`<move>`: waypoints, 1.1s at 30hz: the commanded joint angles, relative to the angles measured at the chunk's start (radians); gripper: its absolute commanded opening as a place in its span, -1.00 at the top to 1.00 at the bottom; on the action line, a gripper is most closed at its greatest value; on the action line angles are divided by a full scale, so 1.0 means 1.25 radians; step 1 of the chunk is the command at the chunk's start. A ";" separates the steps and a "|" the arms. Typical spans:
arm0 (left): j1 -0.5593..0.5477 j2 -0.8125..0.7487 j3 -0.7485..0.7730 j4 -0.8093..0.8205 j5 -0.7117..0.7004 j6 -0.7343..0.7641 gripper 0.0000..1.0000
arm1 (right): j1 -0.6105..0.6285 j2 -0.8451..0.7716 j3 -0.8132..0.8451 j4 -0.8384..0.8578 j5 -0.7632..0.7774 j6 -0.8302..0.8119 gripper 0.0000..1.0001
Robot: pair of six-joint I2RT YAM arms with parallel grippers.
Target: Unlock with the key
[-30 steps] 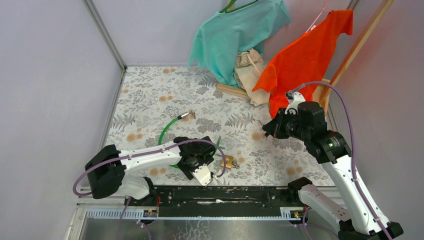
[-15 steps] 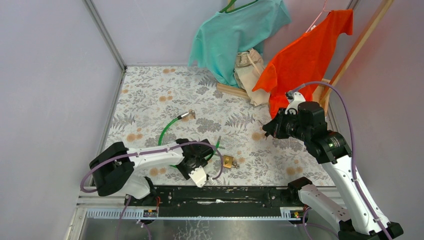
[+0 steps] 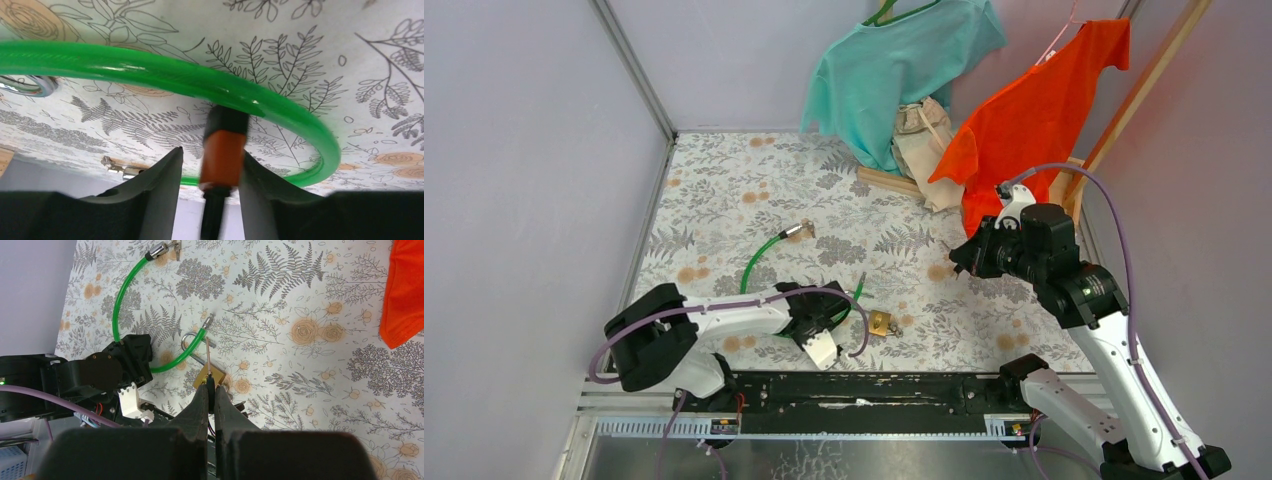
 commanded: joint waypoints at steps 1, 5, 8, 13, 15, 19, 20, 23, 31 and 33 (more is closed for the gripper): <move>-0.010 0.022 0.005 0.032 -0.041 -0.022 0.11 | -0.003 -0.013 0.012 0.013 0.008 -0.002 1.00; -0.029 0.017 0.010 0.012 -0.035 -0.054 0.31 | -0.003 -0.013 0.009 0.015 0.006 -0.002 1.00; -0.050 0.015 0.014 0.002 -0.026 -0.093 0.82 | -0.003 -0.012 0.006 0.017 0.005 -0.004 1.00; -0.036 0.030 0.104 -0.045 0.030 -0.216 1.00 | -0.002 -0.009 0.013 0.015 0.009 -0.008 1.00; -0.005 0.024 0.172 -0.075 0.085 -0.287 1.00 | -0.002 -0.007 0.020 0.015 0.014 -0.011 1.00; 0.097 0.004 0.336 -0.122 0.218 -0.420 1.00 | -0.002 0.006 0.030 0.021 0.015 -0.013 1.00; 0.135 -0.006 0.379 -0.129 0.272 -0.453 1.00 | -0.002 0.010 0.032 0.025 0.013 -0.011 1.00; 0.265 -0.039 0.506 -0.146 0.456 -0.554 1.00 | -0.003 0.024 0.033 0.058 -0.020 -0.011 1.00; 0.386 -0.096 0.738 -0.189 0.971 -0.868 1.00 | 0.009 0.133 0.065 0.201 -0.283 -0.018 1.00; 0.398 -0.128 0.700 -0.174 1.037 -0.891 1.00 | 0.044 0.153 0.089 0.214 -0.288 -0.042 1.00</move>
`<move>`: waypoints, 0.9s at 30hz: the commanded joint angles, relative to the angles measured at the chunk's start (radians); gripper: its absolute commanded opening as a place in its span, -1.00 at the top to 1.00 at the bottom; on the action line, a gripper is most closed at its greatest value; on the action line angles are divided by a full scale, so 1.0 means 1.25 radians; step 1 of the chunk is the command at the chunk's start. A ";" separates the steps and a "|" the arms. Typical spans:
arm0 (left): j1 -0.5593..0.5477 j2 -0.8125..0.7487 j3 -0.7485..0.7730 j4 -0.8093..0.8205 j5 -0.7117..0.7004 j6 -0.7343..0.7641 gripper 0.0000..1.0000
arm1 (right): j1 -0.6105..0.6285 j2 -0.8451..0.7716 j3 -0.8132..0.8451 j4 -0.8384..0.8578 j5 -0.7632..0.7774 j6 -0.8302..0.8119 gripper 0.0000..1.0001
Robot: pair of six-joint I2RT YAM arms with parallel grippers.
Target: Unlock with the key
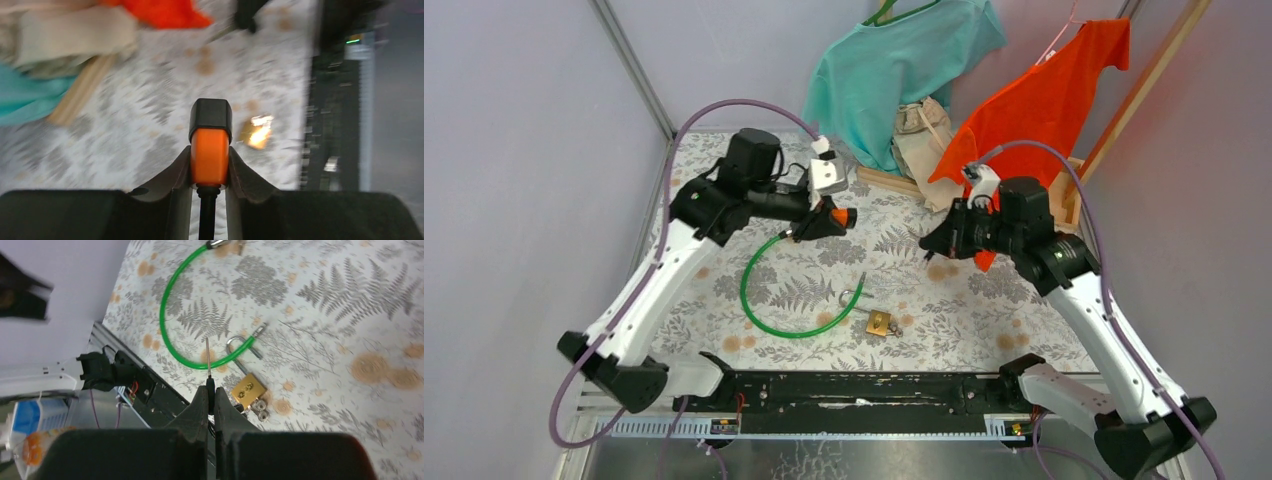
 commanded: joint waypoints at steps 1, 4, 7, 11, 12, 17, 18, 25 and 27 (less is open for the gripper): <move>0.023 -0.074 -0.031 -0.022 0.343 -0.149 1.00 | 0.066 0.038 0.080 0.103 -0.110 -0.055 1.00; 0.101 -0.069 -0.064 -0.020 0.468 -0.161 1.00 | 0.148 0.069 0.117 0.129 -0.110 -0.094 1.00; 0.200 -0.032 -0.066 -0.067 0.599 -0.131 1.00 | 0.194 0.086 0.129 0.161 -0.153 -0.129 1.00; 0.297 0.006 -0.014 -0.353 0.582 0.250 1.00 | 0.201 0.078 0.117 0.222 -0.232 -0.152 1.00; 0.311 0.018 0.000 -0.428 0.571 0.337 1.00 | 0.201 0.083 0.122 0.226 -0.246 -0.161 1.00; 0.307 0.025 -0.067 -0.459 0.629 0.404 1.00 | 0.230 0.155 0.193 0.175 -0.250 -0.232 1.00; 0.289 0.027 -0.069 -0.459 0.628 0.412 1.00 | 0.236 0.167 0.206 0.167 -0.248 -0.240 1.00; 0.167 0.052 -0.062 -0.460 0.583 0.457 1.00 | 0.271 0.198 0.247 0.140 -0.246 -0.273 1.00; 0.161 0.059 -0.060 -0.460 0.586 0.461 1.00 | 0.285 0.201 0.252 0.114 -0.240 -0.289 1.00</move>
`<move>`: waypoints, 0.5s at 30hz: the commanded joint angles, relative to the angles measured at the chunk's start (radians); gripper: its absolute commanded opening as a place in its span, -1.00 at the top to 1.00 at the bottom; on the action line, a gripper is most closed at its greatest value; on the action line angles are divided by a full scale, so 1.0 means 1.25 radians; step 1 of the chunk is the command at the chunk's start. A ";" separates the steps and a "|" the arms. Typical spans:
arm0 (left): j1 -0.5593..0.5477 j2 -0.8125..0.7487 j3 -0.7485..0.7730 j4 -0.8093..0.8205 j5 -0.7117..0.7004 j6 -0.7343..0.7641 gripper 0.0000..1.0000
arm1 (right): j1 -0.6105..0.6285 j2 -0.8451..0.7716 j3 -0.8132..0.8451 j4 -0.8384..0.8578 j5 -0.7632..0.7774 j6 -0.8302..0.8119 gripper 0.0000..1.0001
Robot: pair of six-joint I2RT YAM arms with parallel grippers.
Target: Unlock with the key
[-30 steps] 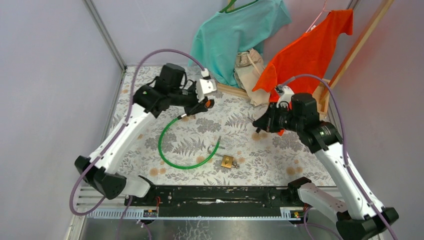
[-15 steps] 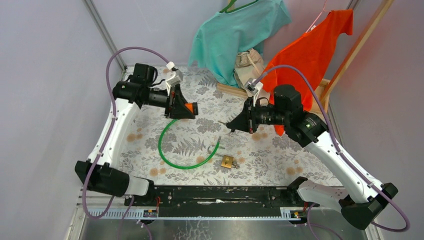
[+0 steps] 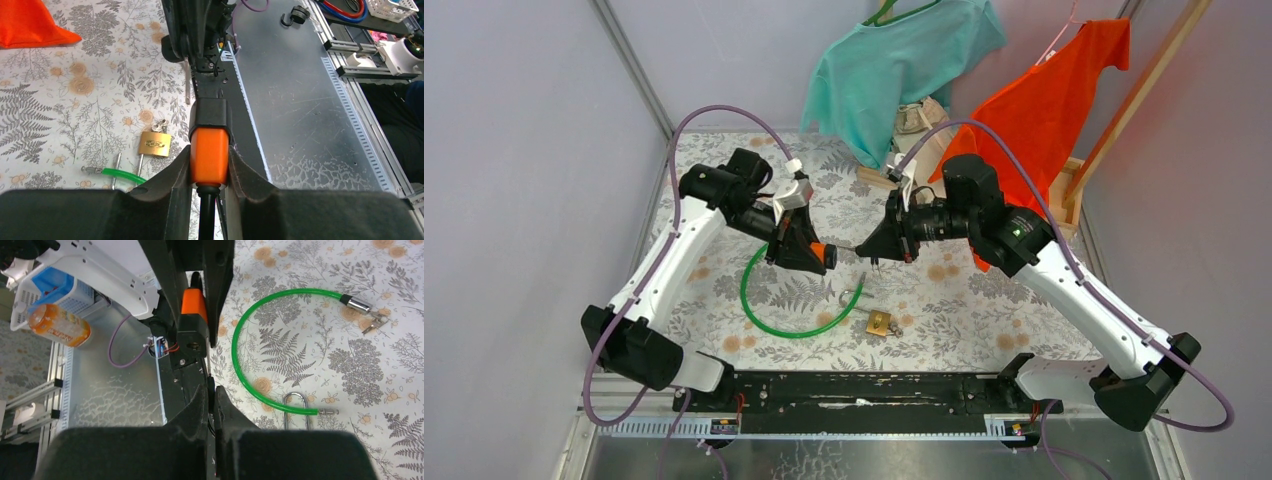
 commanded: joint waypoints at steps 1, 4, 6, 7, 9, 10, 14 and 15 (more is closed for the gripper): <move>-0.018 0.015 0.012 -0.024 0.033 0.057 1.00 | 0.035 -0.002 0.055 -0.034 -0.015 -0.056 1.00; -0.017 0.023 0.010 -0.024 0.028 0.062 1.00 | 0.065 -0.010 0.056 -0.068 0.016 -0.074 1.00; -0.018 0.025 0.007 -0.024 0.030 0.064 1.00 | 0.081 -0.010 0.063 -0.099 0.046 -0.086 1.00; -0.018 0.028 0.006 -0.024 0.033 0.062 1.00 | 0.086 -0.011 0.067 -0.108 0.060 -0.089 1.00; -0.018 0.034 0.011 -0.024 0.035 0.054 1.00 | 0.093 -0.017 0.065 -0.118 0.084 -0.092 1.00; -0.018 0.035 0.014 -0.024 0.034 0.050 1.00 | 0.094 -0.021 0.064 -0.122 0.089 -0.091 1.00; -0.018 0.036 0.021 -0.024 0.033 0.047 1.00 | 0.100 -0.034 0.061 -0.127 0.101 -0.086 1.00; -0.017 0.035 0.023 -0.024 0.033 0.046 1.00 | 0.102 -0.037 0.060 -0.127 0.101 -0.085 1.00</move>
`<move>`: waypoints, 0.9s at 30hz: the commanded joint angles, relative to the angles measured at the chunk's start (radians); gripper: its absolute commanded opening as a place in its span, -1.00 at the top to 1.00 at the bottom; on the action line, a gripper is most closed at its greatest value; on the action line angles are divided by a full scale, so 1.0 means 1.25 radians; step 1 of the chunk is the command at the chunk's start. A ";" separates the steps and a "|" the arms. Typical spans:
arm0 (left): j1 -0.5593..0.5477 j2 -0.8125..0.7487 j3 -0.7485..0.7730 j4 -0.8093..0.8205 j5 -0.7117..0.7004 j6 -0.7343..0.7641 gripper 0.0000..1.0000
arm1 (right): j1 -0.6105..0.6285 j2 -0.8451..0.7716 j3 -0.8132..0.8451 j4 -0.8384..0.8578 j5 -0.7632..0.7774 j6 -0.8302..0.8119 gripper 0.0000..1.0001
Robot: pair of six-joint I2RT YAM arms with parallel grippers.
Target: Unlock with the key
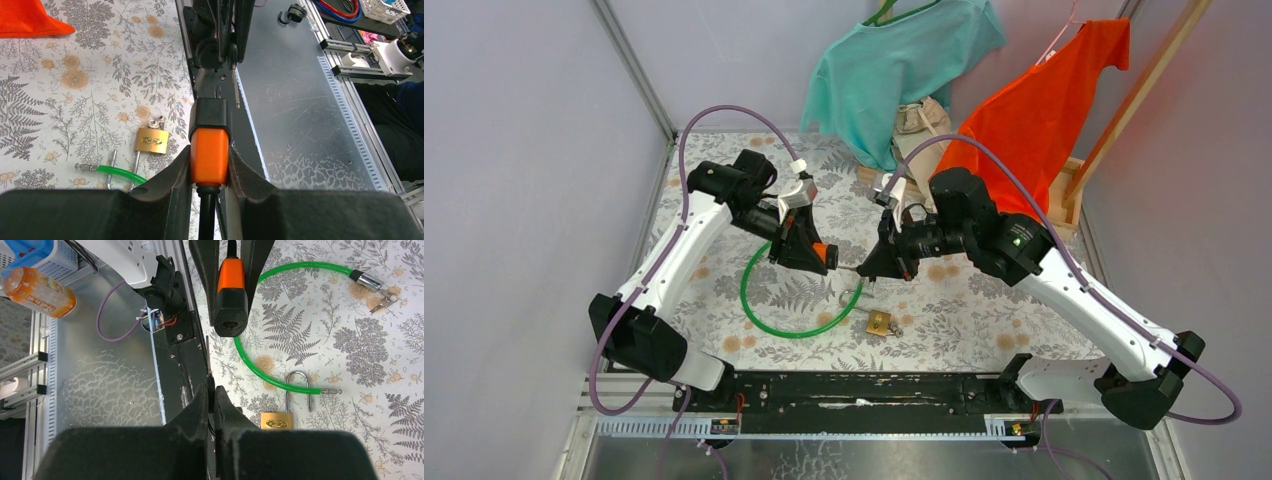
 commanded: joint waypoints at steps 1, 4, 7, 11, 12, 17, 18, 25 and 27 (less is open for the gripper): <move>0.001 -0.002 0.024 0.003 0.034 0.008 1.00 | 0.011 -0.035 0.029 -0.003 0.024 -0.010 1.00; 0.000 -0.004 0.026 0.003 0.034 0.004 1.00 | 0.014 -0.032 0.032 -0.003 0.043 -0.006 1.00; 0.001 -0.007 0.025 0.003 0.035 0.004 1.00 | 0.016 -0.032 0.030 0.011 0.056 0.002 1.00; 0.000 -0.008 0.025 0.003 0.036 0.001 1.00 | 0.016 -0.026 0.033 0.019 0.064 0.007 1.00; -0.001 -0.007 0.025 0.003 0.036 0.001 1.00 | 0.016 -0.024 0.034 0.020 0.064 0.008 1.00; -0.001 -0.002 0.027 0.003 0.037 -0.002 1.00 | 0.016 -0.019 0.029 0.031 0.061 0.015 1.00; -0.001 -0.001 0.028 0.003 0.036 -0.003 1.00 | 0.016 -0.017 0.029 0.031 0.061 0.015 1.00; -0.004 0.005 0.040 0.003 0.035 -0.010 1.00 | 0.016 -0.008 0.030 0.049 0.055 0.021 1.00; -0.005 0.005 0.041 0.002 0.034 -0.011 1.00 | 0.017 -0.007 0.029 0.052 0.054 0.022 1.00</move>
